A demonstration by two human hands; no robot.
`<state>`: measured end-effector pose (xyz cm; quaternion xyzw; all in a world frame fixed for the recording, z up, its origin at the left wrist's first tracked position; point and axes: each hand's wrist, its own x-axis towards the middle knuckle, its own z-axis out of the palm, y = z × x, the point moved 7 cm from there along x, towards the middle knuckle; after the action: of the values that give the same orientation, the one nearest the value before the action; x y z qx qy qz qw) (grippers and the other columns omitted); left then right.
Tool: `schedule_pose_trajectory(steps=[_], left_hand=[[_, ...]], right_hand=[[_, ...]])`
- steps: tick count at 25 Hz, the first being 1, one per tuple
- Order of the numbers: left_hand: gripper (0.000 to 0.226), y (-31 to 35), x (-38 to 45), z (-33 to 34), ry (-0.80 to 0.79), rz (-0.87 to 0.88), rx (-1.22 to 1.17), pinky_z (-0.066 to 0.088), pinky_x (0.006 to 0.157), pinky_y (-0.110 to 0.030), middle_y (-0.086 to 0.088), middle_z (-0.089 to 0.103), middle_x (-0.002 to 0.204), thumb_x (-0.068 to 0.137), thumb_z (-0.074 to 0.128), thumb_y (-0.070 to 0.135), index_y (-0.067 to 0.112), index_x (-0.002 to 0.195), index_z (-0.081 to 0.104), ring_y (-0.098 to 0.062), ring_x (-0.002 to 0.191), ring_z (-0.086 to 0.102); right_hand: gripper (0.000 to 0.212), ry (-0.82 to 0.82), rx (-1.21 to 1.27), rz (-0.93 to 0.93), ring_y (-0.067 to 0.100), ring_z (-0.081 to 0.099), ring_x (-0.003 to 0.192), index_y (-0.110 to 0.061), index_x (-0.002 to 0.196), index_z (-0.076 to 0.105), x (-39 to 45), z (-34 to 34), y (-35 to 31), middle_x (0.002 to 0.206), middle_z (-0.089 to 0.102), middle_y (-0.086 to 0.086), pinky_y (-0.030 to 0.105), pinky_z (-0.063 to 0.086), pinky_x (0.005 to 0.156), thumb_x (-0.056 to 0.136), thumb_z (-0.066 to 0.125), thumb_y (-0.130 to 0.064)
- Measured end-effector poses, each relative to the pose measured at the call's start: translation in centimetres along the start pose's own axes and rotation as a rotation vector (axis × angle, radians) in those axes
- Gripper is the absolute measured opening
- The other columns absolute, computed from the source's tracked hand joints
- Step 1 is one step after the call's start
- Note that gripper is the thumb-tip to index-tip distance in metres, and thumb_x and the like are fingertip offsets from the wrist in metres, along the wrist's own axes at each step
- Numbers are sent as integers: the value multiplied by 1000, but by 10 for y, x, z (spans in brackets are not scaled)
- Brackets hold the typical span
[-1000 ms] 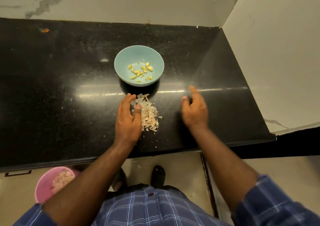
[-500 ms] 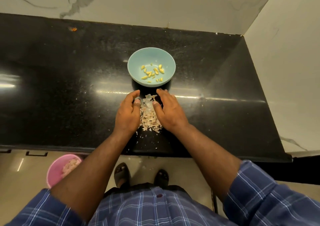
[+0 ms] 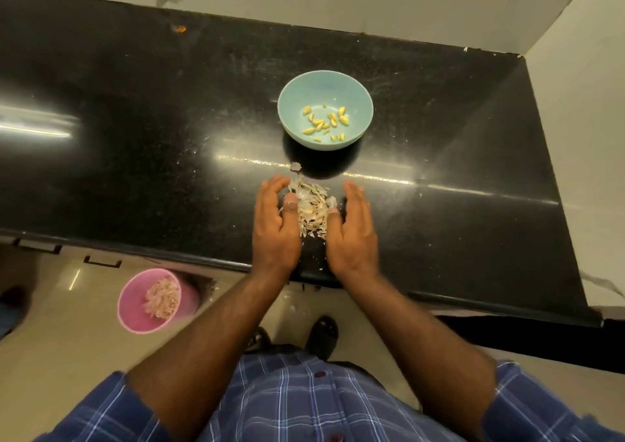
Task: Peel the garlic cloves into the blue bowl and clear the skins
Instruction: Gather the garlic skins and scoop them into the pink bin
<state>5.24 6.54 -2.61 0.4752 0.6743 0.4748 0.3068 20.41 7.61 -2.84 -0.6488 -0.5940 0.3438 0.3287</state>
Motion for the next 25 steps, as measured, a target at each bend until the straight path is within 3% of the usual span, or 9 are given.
schedule_pose_trajectory(steps=[2, 4, 6, 8, 11, 14, 18, 23, 25], left_hand=[[38, 12, -1, 12, 3, -23, -193, 48, 107, -43, -6, 57, 138, 102, 43, 29, 15, 136, 53, -16, 128, 56], [33, 17, 5, 1, 39, -52, -319, 52, 94, -26, -3, 62, 125, 104, 42, 22, 9, 132, 55, -3, 114, 61], [32, 13, 19, -27, 100, 4, -262, 47, 95, -17, 4, 61, 121, 105, 43, 17, 3, 131, 55, 5, 110, 58], [37, -1, 33, -53, 104, 49, -182, 46, 100, -20, 2, 60, 124, 103, 44, 21, 4, 134, 56, 0, 113, 56], [34, -17, 37, -60, 76, 38, -121, 45, 92, -15, 13, 62, 116, 102, 45, 25, 11, 129, 60, 9, 103, 56], [30, -19, 35, -56, 51, 43, -161, 43, 83, -8, 20, 62, 106, 102, 45, 22, 12, 126, 61, 14, 93, 55], [29, -22, 40, -61, 12, 49, -170, 45, 86, -12, 22, 64, 106, 103, 46, 22, 14, 125, 62, 10, 94, 57], [33, -16, 52, -43, -138, 68, -132, 47, 95, -16, 4, 66, 123, 103, 46, 26, 14, 130, 61, -4, 113, 61], [34, -9, 58, -32, -208, 92, -23, 46, 94, -15, 5, 66, 126, 105, 46, 29, 19, 135, 59, -5, 113, 60]], right_hand=[[57, -27, 170, -17, 19, 39, 145, -21, 155, 35, -11, 22, -15, 158, 40, 6, 45, 38, 118, 99, 40, -31], [56, 27, 380, 11, 12, 47, 138, -26, 152, 39, -7, 22, -18, 153, 48, 0, 42, 43, 114, 96, 46, -28], [51, 97, 486, 20, 11, 53, 134, -18, 146, 48, -1, 2, -7, 146, 56, 1, 36, 45, 113, 95, 50, -21], [36, 94, 529, -9, 20, 66, 115, -9, 128, 63, -9, -12, 4, 122, 69, 8, 40, 55, 100, 94, 53, -16], [23, -230, 457, -152, 23, 70, 92, -4, 104, 72, -45, 15, -14, 96, 73, 9, 48, 59, 84, 92, 56, -16], [23, -417, 250, -275, 14, 72, 99, -8, 107, 76, -56, 47, -24, 105, 76, 3, 45, 59, 88, 92, 59, -14], [26, -228, 217, -185, 9, 69, 103, -14, 110, 76, -8, 23, -23, 107, 76, -2, 38, 57, 92, 91, 59, -17], [22, -435, 264, -213, 17, 72, 96, -10, 108, 75, -37, 34, -26, 101, 76, 1, 41, 60, 86, 92, 60, -9], [20, -348, 280, -186, 16, 72, 99, -9, 106, 76, -32, 27, -20, 102, 76, 2, 43, 60, 88, 92, 62, -10]])
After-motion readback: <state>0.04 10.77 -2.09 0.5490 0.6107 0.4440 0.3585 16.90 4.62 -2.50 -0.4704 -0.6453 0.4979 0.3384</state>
